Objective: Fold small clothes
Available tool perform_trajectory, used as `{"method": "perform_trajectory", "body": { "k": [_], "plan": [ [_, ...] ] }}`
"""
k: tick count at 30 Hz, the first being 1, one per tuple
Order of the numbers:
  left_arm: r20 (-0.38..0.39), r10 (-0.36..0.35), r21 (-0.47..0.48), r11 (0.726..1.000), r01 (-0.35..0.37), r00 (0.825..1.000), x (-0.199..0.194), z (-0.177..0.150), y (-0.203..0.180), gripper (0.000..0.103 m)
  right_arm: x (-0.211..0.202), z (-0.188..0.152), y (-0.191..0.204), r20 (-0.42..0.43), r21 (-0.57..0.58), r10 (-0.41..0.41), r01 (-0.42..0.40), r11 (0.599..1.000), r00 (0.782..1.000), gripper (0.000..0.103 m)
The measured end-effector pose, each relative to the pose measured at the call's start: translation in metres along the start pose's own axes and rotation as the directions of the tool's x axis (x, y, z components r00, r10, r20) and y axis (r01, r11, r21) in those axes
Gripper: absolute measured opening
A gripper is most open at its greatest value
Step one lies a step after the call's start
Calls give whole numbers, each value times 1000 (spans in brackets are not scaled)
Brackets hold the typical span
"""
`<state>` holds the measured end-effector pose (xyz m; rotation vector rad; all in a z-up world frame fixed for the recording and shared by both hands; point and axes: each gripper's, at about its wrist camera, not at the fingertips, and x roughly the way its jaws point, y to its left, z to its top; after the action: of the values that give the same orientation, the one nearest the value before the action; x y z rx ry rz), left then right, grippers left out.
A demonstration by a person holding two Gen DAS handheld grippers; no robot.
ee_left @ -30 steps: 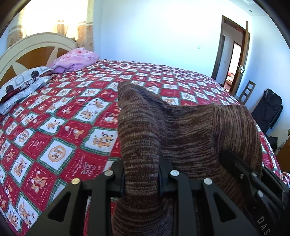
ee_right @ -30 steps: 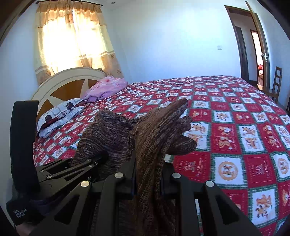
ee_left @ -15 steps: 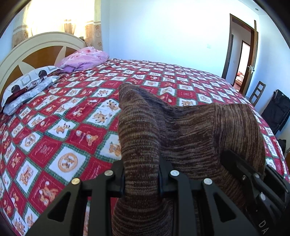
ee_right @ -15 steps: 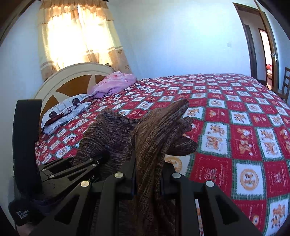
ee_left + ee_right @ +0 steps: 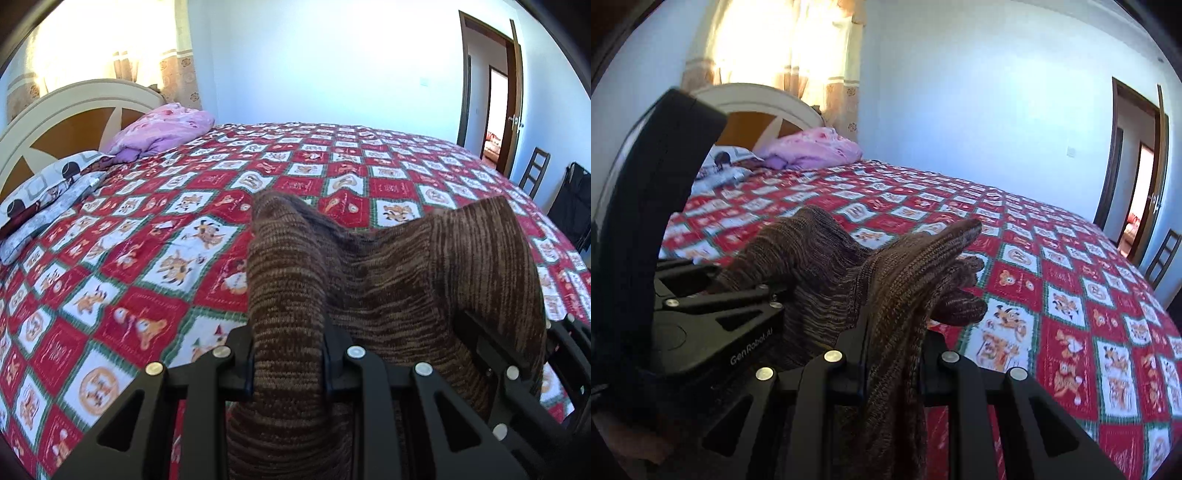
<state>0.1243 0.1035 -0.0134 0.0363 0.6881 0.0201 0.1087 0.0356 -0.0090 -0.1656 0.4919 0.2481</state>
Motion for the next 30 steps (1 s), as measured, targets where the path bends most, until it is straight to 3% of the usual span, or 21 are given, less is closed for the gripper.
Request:
{"method": "perform_trajectory", "body": {
  "k": [3,7,11,13,15,16,18,19,23,26,28,30],
  "plan": [
    [-19,20,16,1000,-20,1000,14,-1,-5,27,19,-3,-5,-26,-1,-11,11,1000,1000,20],
    [-82,25,-13,1000,-26,996,34,-10,0,27,49,-7,-20,-144,60,13,-5,998,989,20],
    [-122,-7,-47,999,1,993,41,-8,5,29,67,-14,-41,-230,183,105,-63,981,967,21],
    [-142,-12,-52,999,5,990,45,-7,6,36,69,-18,-49,-241,233,145,-88,968,959,25],
    [-153,0,-51,999,-8,988,44,-7,7,46,69,-21,-59,-253,287,144,-68,956,957,56],
    [-157,10,-41,999,-17,988,41,-7,8,56,66,-24,-65,-260,314,143,-56,948,955,62],
    [-163,31,-17,999,-35,986,35,-10,10,69,54,-31,-75,-245,382,183,-79,921,952,63],
    [-161,31,-10,999,-33,986,27,-14,12,71,44,-37,-79,-229,423,201,-89,902,952,63],
    [-160,-85,-83,994,73,983,-6,-42,27,77,4,-60,-84,-197,495,265,-138,858,944,63],
    [-159,-218,-186,965,188,963,-19,-65,37,78,-16,-76,-78,-184,515,301,-169,840,936,63],
    [-150,-265,-239,945,225,953,-23,-77,42,78,-24,-83,-68,-186,501,305,-177,847,934,63],
    [-141,-273,-227,945,237,952,-25,-82,39,78,-30,-84,-55,-193,448,288,-176,877,938,63]
  ]
}}
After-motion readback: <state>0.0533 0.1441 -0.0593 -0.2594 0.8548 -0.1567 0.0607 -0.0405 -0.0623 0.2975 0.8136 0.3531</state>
